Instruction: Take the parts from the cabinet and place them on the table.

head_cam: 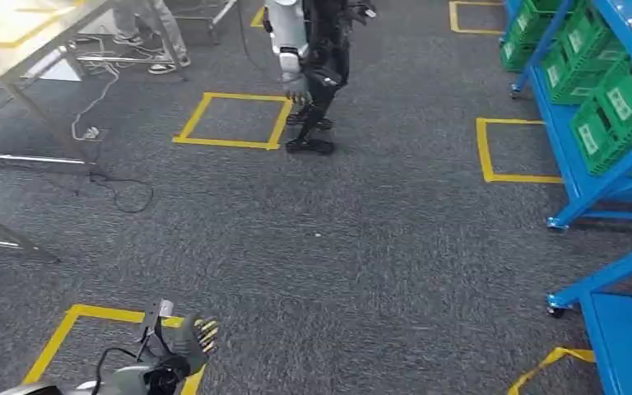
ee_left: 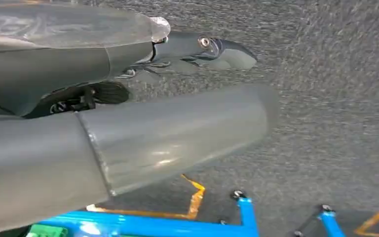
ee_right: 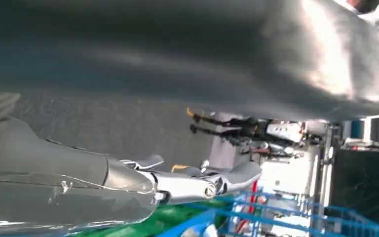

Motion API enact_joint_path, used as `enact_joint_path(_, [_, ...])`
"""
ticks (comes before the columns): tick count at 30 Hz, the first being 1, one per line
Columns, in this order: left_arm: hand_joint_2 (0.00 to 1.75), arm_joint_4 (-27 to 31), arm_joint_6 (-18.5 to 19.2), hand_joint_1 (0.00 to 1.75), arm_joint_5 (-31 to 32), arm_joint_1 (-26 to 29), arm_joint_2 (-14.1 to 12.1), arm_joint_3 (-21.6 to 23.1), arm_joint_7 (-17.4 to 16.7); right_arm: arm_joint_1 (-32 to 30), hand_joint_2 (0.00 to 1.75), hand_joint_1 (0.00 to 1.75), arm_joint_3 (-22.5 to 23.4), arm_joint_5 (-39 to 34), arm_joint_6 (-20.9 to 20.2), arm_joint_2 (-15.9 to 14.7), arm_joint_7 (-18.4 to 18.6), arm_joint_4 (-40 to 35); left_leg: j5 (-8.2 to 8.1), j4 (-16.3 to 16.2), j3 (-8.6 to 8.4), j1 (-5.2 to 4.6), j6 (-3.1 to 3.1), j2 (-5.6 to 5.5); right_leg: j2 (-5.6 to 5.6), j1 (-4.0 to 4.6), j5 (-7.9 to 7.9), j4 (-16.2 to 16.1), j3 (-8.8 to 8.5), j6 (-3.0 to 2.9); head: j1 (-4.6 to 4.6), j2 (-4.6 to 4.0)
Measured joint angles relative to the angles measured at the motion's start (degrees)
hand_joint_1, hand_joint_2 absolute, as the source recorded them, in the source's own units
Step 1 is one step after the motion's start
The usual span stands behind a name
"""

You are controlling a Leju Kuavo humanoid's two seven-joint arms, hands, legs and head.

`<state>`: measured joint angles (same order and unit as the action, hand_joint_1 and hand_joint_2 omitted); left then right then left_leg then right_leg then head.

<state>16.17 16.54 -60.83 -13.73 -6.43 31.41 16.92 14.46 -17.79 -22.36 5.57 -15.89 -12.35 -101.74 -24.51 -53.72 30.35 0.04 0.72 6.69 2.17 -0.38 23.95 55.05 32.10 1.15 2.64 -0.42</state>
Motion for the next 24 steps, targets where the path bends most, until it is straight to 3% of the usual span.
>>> enact_joint_path(1, [0.0, 0.02, -0.22, 0.0, 0.2, -0.05, 0.0, 0.02, 0.15, 0.05, 0.0, 0.0, 0.0, 0.07, 0.0, 0.0, 0.02, -0.02, -0.22, -0.13, -0.1, 0.16, 0.38, 0.6, -0.74, -0.05, -0.25, -0.3, -0.07, -0.42, -0.02, 0.0])
enact_joint_path(2, [0.0, 0.0, -0.68, 0.0, 0.3, -0.11, -0.22, 0.02, 0.37, 0.05, 0.0, 0.0, -0.07, 0.17, 0.0, 0.0, 0.0, -0.07, -1.31, -1.16, 0.09, 0.57, 0.86, -1.92, -1.26, -0.29, -0.51, -0.56, -0.27, -0.82, 0.11, 0.0])
enact_joint_path(3, [0.0, 0.0, -1.47, 0.0, 0.96, -0.09, -0.35, 0.07, 1.07, 0.34, 0.0, 0.0, -0.13, 0.17, 0.0, 0.0, 0.08, -0.05, -3.21, -4.03, 1.44, 0.63, 0.9, -4.41, -1.76, -0.33, -0.64, -0.6, -0.18, -1.18, 0.24, 0.0])
enact_joint_path(4, [0.0, 0.0, -2.49, 0.0, 1.82, 0.0, -0.5, 0.17, 1.87, 0.45, 0.0, 0.0, -0.24, 0.15, 0.02, 0.0, 0.09, -0.04, -5.57, -8.7, 3.7, 0.66, 0.9, -5.58, -2.25, -0.29, -0.71, -0.6, -0.05, -1.4, 0.52, 0.0])
enact_joint_path(6, [0.0, 0.0, -3.95, 0.0, 2.62, 0.45, -0.92, 0.55, 3.21, 0.45, 0.0, 0.0, -0.55, 0.07, 0.09, 0.0, 0.09, 0.0, -9.21, -18.6, 8.86, 0.54, 0.96, -6.39, -3.65, -0.12, -0.8, -0.59, 0.13, -1.66, 0.77, 0.0])
enact_joint_path(7, [0.0, 0.0, -4.11, 0.0, 2.8, 0.76, -1.14, 0.74, 3.6, 0.48, 0.0, 0.0, -0.7, -0.15, 0.09, 0.0, 0.0, 0.11, -9.03, -20.45, 10.12, 0.51, 0.87, -6.42, -4.5, -0.05, -0.85, -0.58, 0.15, -1.73, 0.81, 0.0])
enact_joint_path(8, [0.0, 0.0, -4.2, 0.0, 2.8, 0.91, -1.22, 0.98, 3.83, 0.51, 0.0, 0.0, -0.79, -0.28, 0.11, 0.0, -0.09, 0.22, -7.58, -19.18, 9.82, 0.48, 0.7, -6.46, -5.27, -0.03, -0.86, -0.58, 0.12, -1.74, 0.83, 0.0])
enact_joint_path(10, [0.0, 0.0, -4.31, 0.0, 2.71, 0.91, -1.35, 1.16, 4.26, 0.77, 0.0, 0.0, -0.94, -0.46, 0.17, 0.0, -0.39, 0.46, -2.36, -10.63, 6.19, 0.48, 0.18, -7.14, -6.69, -0.02, -0.91, -0.51, 0.09, -1.66, 0.96, 0.0])
enact_joint_path(11, [0.0, 0.0, -4.44, 0.0, 2.53, 0.91, -1.42, 1.25, 4.37, 0.99, 0.0, 0.0, -1.03, -0.5, 0.17, 0.0, -0.53, 0.55, 0.01, -5.41, 3.75, 0.49, -0.21, -9.12, -7.33, -0.04, -0.94, -0.49, 0.1, -1.61, 0.98, 0.0])
enact_joint_path(12, [0.0, 0.0, -4.57, 0.0, 2.25, 1.01, -1.68, 1.31, 4.44, 1.24, 0.0, 0.0, -1.12, -0.61, 0.17, 0.0, -0.63, 0.68, 0.71, -2.16, 2.3, 0.47, -0.57, -11.89, -7.83, 0.12, -0.93, -0.35, 0.33, -1.41, 0.94, 0.0])
enact_joint_path(13, [0.0, 0.0, -4.57, 0.0, 2.12, 1.02, -1.75, 1.38, 4.57, 1.42, 0.0, 0.0, -1.22, -0.63, 0.17, 0.02, -0.7, 0.83, 0.4, -0.58, 1.81, 0.82, -0.31, -11.13, -8.74, 0.21, -0.85, 0.06, 0.68, -1.14, 0.92, 0.0])
enact_joint_path(14, [0.0, 0.0, -4.65, 0.0, 2.03, 1.17, -1.84, 1.4, 4.59, 1.47, 0.0, 0.0, -1.31, -0.66, 0.17, 0.02, -0.9, 0.89, 0.43, -0.78, 1.8, 0.46, -0.32, -10.51, -9.34, -0.03, -1.03, -0.08, 0.85, -0.78, 0.85, 0.0])
enact_joint_path(16, [0.0, 0.0, -4.68, 0.0, 1.94, 1.16, -1.84, 1.4, 4.68, 1.38, 0.0, 0.0, -1.38, -0.7, 0.17, 0.02, -0.94, 1.01, 0.56, -0.37, 1.51, 0.59, -0.95, -9.26, -10.74, -0.06, -1.23, -0.47, 1.06, 0.04, 0.92, 0.0])
enact_joint_path(17, [0.0, 0.0, -4.68, 0.0, 1.94, 1.09, -1.66, 1.4, 4.68, 1.32, 0.0, 0.0, -1.33, -0.7, 0.2, 0.0, -0.96, 1.01, 0.87, 0.17, 1.27, 0.91, -1.22, -8.32, -9.07, -0.14, -0.86, 0.09, 1.66, 0.06, 0.76, 0.0])
enact_joint_path(18, [0.0, 0.0, -4.65, 0.0, 1.94, 1.12, -1.64, 1.4, 4.74, 1.58, 0.0, 0.0, -1.31, -0.7, 0.2, -0.02, -1.03, 1.01, 0.85, 0.21, 1.08, 0.84, -1.39, -7.85, -5.8, 0.09, 0.76, 2.25, 2.49, 0.37, 0.43, 0.0])
enact_joint_path(19, [0.0, 0.0, -4.66, 0.0, 1.92, 1.2, -1.68, 1.4, 4.76, 1.68, 0.0, 0.0, -1.38, -0.7, 0.2, -0.02, -1.09, 1.03, 0.71, 0.2, 1.0, 0.74, -1.7, -7.12, -3.97, -0.05, 3.16, 6.51, 4.43, 0.62, 0.05, 0.0])
enact_joint_path(21, [0.0, 0.0, -4.68, 0.0, 1.86, 1.53, -1.68, 1.4, 4.79, 1.43, 0.0, 0.0, -1.42, -0.7, 0.2, -0.02, -1.03, 1.16, 0.6, 0.17, 0.97, 0.56, -1.83, -5.65, -2.83, -0.37, 7.33, 16.54, 9.02, 1.12, -0.09, 0.0])
enact_joint_path(22, [0.0, 0.0, -4.68, 0.0, 1.86, 1.69, -1.68, 1.4, 4.77, 1.36, 0.0, 0.0, -1.44, -0.7, 0.2, -0.02, -1.03, 1.29, 0.55, 0.16, 0.94, 0.56, -1.8, -4.94, -2.68, -0.51, 7.77, 19.03, 10.15, 1.33, -0.17, 0.0])
enact_joint_path(23, [0.0, 0.0, -4.68, 0.0, 1.86, 1.73, -1.68, 1.4, 4.79, 1.29, 0.0, 0.0, -1.44, -0.7, 0.2, -0.02, -1.03, 1.38, 0.43, 0.15, 0.86, 0.56, -1.72, -4.27, -2.57, -0.7, 6.83, 18.44, 9.86, 1.5, -0.17, 0.0])
enact_joint_path(24, [0.0, 0.0, -4.68, 0.0, 1.86, 1.7, -1.66, 1.4, 4.76, 1.29, 0.0, 0.0, -1.44, -0.7, 0.2, -0.02, -1.03, 1.4, 0.3, 0.13, 0.73, 0.56, -1.59, -3.6, -2.32, -0.84, 4.78, 15.13, 8.12, 1.63, -0.2, 0.0])
